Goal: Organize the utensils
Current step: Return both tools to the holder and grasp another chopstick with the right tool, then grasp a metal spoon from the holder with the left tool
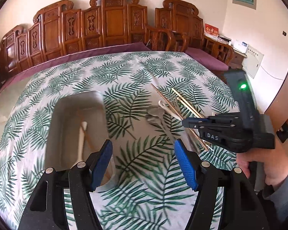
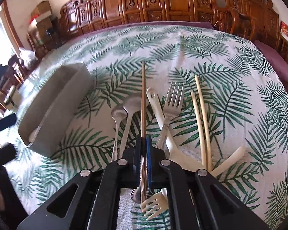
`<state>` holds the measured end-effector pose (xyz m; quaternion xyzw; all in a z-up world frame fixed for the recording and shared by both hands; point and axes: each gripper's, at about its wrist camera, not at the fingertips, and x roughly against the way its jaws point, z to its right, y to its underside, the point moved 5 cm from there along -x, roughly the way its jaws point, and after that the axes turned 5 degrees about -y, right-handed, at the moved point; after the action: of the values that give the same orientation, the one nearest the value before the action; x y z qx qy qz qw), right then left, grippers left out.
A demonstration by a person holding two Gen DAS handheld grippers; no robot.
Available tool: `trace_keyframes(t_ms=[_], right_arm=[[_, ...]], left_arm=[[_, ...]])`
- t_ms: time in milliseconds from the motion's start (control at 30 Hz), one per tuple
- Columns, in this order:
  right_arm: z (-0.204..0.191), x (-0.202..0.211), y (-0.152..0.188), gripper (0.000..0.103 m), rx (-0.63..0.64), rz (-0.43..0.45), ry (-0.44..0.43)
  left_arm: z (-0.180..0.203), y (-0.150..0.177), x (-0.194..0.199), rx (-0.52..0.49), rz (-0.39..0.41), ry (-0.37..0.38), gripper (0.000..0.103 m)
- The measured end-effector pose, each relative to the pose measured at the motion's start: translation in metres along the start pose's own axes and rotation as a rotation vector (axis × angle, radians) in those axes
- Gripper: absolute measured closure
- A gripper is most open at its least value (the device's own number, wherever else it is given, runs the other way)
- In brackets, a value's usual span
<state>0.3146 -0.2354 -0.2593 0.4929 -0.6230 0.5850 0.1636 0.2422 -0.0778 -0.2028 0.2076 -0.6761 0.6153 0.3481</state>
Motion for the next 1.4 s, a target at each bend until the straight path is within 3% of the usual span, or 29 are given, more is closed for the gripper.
trace_keyframes(t_ms=[267, 633, 833, 1233, 1400], right_arm=[[0.028, 0.028, -0.005, 0.097, -0.056, 0.061, -0.029], [0.044, 0.034, -0.003, 0.097, -0.085, 0.069, -0.053], [0.041, 0.034, -0.004, 0.096, -0.077, 0.069, -0.06], [0.034, 0.032, -0.004, 0.096, -0.061, 0.064, -0.06], [0.034, 0.032, -0.004, 0.096, -0.058, 0.065, -0.059]], left_arm=[[0.026, -0.011, -0.039, 0.002, -0.06, 0.017, 0.041], [0.041, -0.01, -0.103, 0.085, -0.181, 0.059, 0.078], [0.036, -0.009, -0.122, 0.115, -0.212, 0.035, 0.09], [0.037, -0.009, -0.13, 0.054, -0.234, -0.056, 0.089], [0.035, -0.007, -0.128, 0.087, -0.231, -0.045, 0.094]])
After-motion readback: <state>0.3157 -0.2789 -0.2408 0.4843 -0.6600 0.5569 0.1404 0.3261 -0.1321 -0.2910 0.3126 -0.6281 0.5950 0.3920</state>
